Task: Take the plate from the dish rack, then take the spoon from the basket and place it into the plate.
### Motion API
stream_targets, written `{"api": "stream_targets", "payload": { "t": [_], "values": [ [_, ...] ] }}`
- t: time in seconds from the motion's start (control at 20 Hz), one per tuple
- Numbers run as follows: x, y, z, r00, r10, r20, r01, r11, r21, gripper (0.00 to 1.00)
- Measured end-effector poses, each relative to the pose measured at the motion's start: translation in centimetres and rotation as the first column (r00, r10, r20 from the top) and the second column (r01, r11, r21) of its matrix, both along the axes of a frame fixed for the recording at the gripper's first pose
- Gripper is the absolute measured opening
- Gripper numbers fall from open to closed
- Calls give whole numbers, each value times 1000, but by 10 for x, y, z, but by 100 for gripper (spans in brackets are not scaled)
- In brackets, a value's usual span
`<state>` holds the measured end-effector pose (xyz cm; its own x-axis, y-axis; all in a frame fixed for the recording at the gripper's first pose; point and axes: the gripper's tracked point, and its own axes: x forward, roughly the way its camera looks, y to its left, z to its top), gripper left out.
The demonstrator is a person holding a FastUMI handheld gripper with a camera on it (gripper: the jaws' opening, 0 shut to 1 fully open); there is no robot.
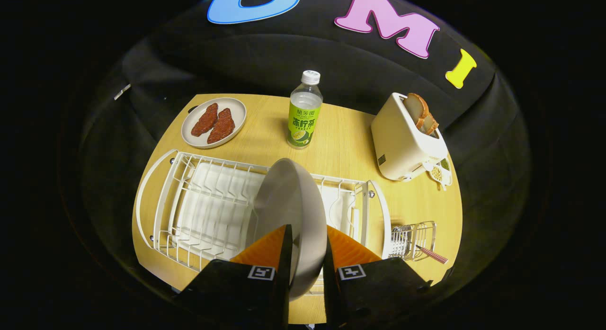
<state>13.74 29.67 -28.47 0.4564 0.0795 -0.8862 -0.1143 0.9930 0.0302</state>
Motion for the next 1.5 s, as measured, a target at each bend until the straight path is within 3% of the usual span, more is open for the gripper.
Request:
{"api": "stream_targets", "payload": {
  "t": [0.2, 0.5, 0.75, 0.9, 1.1, 1.25, 1.5],
  "values": [
    [24, -6, 24, 997, 41, 61, -37, 997, -62, 27],
    [47, -13, 62, 977, 136, 163, -111, 982, -154, 26],
    [29, -24, 101, 966, 103, 235, -122, 990, 68, 26],
    [5, -49, 132, 964, 37, 264, -105, 963, 249, 26],
    [-32, -112, 150, 959, -62, 276, -46, 929, 367, 26],
    [-71, -155, 142, 964, -134, 229, 20, 897, 441, 26],
    [-145, -202, 89, 976, -180, 119, 96, 857, 507, 26]
  ]
}}
